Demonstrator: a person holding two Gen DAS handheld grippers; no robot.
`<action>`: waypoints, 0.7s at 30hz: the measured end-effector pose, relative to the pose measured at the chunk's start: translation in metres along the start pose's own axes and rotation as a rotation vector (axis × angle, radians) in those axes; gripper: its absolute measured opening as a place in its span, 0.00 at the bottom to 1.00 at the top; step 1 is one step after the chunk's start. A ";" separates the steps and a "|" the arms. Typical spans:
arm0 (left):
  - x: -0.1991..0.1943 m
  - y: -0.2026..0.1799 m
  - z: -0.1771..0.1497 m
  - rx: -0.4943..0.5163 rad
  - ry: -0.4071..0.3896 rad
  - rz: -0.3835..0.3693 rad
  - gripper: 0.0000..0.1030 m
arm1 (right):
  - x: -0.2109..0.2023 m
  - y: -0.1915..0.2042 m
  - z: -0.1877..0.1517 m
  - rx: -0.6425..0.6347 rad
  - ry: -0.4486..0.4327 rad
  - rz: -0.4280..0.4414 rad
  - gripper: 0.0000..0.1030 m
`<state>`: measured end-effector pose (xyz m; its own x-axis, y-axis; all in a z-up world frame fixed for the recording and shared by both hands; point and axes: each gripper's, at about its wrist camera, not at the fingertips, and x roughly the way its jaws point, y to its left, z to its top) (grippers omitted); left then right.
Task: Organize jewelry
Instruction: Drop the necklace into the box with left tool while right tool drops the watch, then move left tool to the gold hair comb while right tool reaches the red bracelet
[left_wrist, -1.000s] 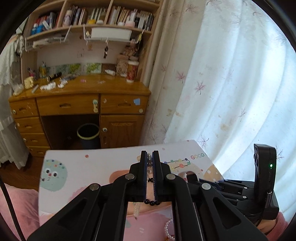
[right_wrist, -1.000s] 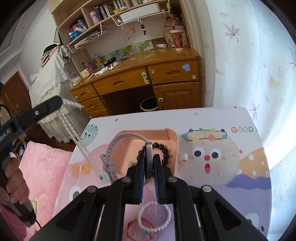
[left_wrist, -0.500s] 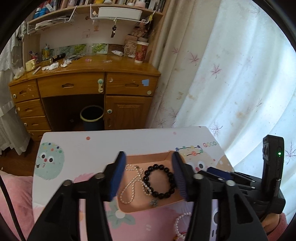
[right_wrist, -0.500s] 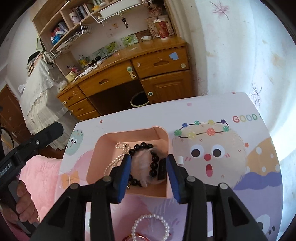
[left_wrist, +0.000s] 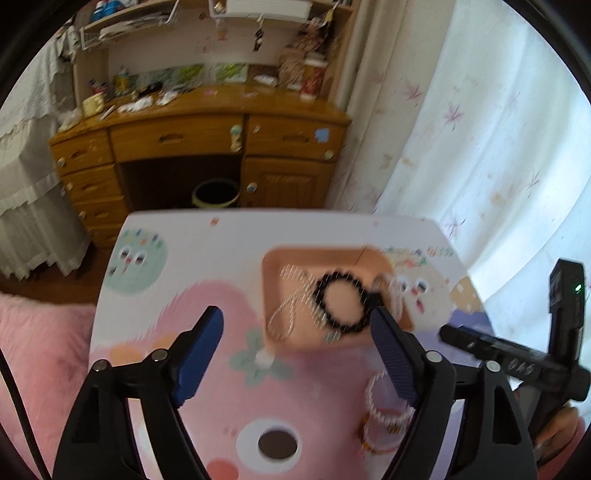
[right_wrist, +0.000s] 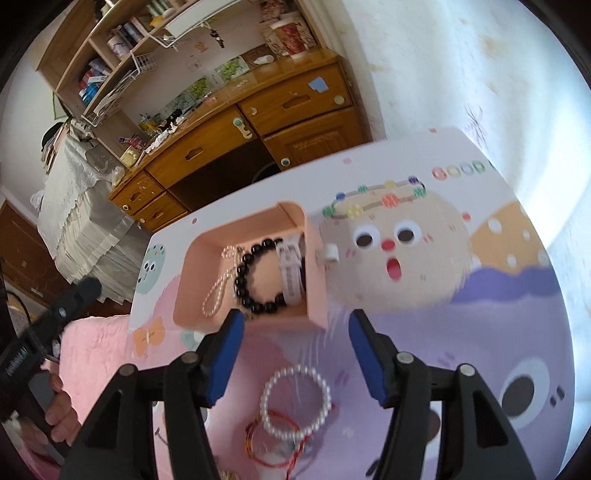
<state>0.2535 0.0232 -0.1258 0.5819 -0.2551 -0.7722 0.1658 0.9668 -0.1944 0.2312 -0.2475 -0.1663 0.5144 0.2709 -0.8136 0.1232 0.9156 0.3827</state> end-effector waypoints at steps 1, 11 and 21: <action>-0.002 0.001 -0.007 -0.011 0.014 0.014 0.79 | -0.002 -0.003 -0.004 0.016 0.012 0.007 0.61; -0.014 0.008 -0.085 -0.120 0.161 0.112 0.88 | -0.009 -0.030 -0.038 0.121 0.143 0.047 0.71; -0.017 -0.013 -0.171 -0.147 0.308 0.130 0.93 | -0.001 -0.034 -0.061 0.129 0.285 0.081 0.73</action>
<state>0.1051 0.0178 -0.2134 0.3197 -0.1351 -0.9378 -0.0228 0.9884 -0.1501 0.1749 -0.2609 -0.2055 0.2711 0.4306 -0.8609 0.2075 0.8472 0.4891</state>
